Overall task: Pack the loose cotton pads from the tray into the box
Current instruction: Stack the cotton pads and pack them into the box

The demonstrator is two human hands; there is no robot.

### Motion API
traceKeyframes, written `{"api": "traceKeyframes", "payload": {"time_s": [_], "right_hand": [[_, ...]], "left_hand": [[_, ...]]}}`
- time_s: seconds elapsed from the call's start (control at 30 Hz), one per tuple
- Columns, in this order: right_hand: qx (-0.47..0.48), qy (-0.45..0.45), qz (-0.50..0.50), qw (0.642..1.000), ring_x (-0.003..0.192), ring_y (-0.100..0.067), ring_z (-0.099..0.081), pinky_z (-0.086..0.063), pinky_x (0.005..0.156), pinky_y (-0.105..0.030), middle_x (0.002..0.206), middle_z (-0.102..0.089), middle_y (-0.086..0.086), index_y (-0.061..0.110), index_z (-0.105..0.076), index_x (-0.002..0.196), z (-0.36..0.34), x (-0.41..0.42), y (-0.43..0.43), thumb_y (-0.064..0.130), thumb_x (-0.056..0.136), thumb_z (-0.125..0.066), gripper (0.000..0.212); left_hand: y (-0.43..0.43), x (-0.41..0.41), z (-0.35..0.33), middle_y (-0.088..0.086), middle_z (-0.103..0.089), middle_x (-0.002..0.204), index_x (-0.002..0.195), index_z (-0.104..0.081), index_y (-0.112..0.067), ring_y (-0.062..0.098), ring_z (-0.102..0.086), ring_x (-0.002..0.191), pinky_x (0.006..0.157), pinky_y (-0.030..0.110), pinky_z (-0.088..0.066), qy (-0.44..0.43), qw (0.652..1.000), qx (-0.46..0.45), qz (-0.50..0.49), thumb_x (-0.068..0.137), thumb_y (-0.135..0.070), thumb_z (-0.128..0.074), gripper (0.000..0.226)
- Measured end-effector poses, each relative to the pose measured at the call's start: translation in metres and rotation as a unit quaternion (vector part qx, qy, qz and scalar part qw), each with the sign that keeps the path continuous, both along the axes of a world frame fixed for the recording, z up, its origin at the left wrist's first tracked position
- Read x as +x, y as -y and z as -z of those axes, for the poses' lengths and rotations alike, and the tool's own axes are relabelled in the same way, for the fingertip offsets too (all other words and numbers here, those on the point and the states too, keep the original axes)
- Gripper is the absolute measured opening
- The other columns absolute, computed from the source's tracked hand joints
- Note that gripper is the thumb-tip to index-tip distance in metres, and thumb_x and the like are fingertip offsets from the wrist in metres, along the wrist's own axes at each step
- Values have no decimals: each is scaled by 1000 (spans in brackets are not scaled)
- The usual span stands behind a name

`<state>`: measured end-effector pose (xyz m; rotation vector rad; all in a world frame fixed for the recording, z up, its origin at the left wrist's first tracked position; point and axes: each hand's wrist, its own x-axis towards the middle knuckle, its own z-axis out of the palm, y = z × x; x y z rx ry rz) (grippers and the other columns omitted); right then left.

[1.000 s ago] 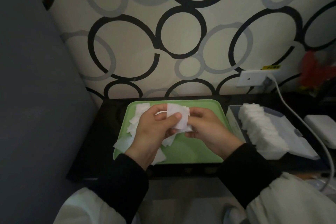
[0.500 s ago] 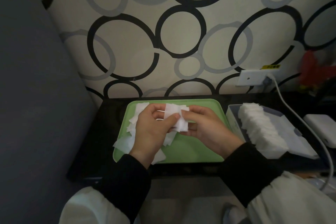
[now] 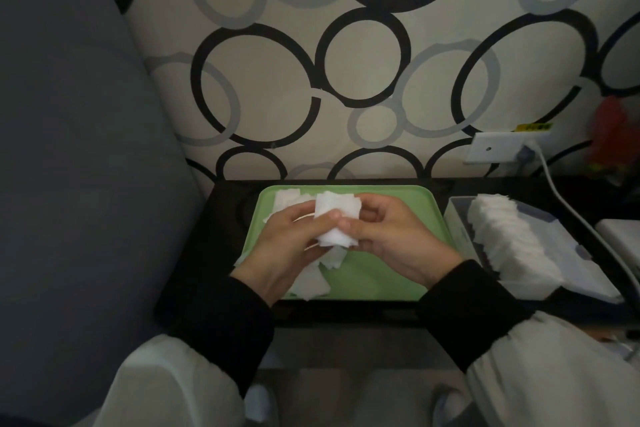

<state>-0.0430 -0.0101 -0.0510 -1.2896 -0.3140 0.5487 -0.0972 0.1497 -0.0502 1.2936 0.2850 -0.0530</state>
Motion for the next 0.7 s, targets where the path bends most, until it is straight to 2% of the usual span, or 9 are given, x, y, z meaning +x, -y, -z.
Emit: {"api": "traceKeyframes", "payload": {"time_s": [0.1, 0.23, 0.3, 0.37, 0.4, 0.5, 0.6, 0.7], "right_hand": [[-12, 21, 0, 1000, 96, -33, -68, -61, 75, -35, 119, -63, -32, -8, -59, 120, -3, -8, -8, 0, 76, -72, 47], [-81, 80, 2, 994, 85, -29, -71, -61, 73, -39, 101, -66, -27, -6, -63, 110, -6, -25, -23, -1, 77, -77, 36], [-94, 92, -6, 991, 77, -26, -71, -60, 66, -35, 88, -69, -17, -1, -66, 105, -8, -34, -31, 3, 83, -74, 24], [-119, 96, 12, 988, 69, -23, -71, -55, 59, -29, 80, -72, -9, 6, -67, 101, -8, -36, -35, 8, 95, -62, 8], [-148, 99, 34, 983, 67, -21, -70, -53, 57, -28, 79, -73, -9, 8, -67, 99, -5, -34, -35, 8, 98, -57, 11], [-304, 158, 59, 938, 69, -20, -70, -50, 58, -24, 81, -74, -6, 13, -69, 89, 15, -25, -30, 9, 95, -56, 15], [-427, 243, -19, 871, 79, -14, -67, -46, 67, -20, 81, -71, 8, 21, -71, 80, 34, -23, -33, 24, 84, -71, 5], [-493, 275, -54, 824, 83, -13, -60, -45, 67, -23, 91, -64, 7, 21, -66, 90, 41, -29, -47, 44, 70, -83, 35]], "left_hand": [[-12, -14, -8, 12, -73, 112, 119, -68, -3, 22, -71, 100, 79, 27, -57, 12, 997, -67, 38, 79, -22, -72, 45], [-24, -36, -9, 15, -72, 114, 120, -67, -2, 25, -71, 104, 78, 28, -57, 23, 998, -54, 32, 83, -19, -70, 40], [-30, -48, -10, 12, -75, 106, 117, -68, -3, 20, -73, 94, 70, 24, -57, 29, 999, -43, -11, 86, -15, -69, 33], [-40, -55, -9, 7, -77, 96, 112, -69, -4, 15, -74, 83, 63, 22, -56, 22, 995, -32, -88, 90, -12, -67, 23], [-46, -56, -8, 7, -77, 94, 110, -69, -5, 14, -74, 81, 61, 23, -56, 14, 992, -17, -124, 91, -13, -67, 21], [-65, -60, -2, 7, -76, 97, 106, -71, -8, 13, -73, 81, 63, 26, -56, -10, 985, 5, -174, 91, -17, -69, 17], [-75, -59, 2, 4, -76, 93, 103, -72, -11, 14, -71, 83, 71, 29, -56, -11, 982, 9, -186, 92, -17, -68, 13], [-77, -54, 4, 5, -76, 96, 107, -72, -12, 17, -71, 88, 73, 30, -56, -6, 985, 21, -171, 92, -19, -68, 17]]}}
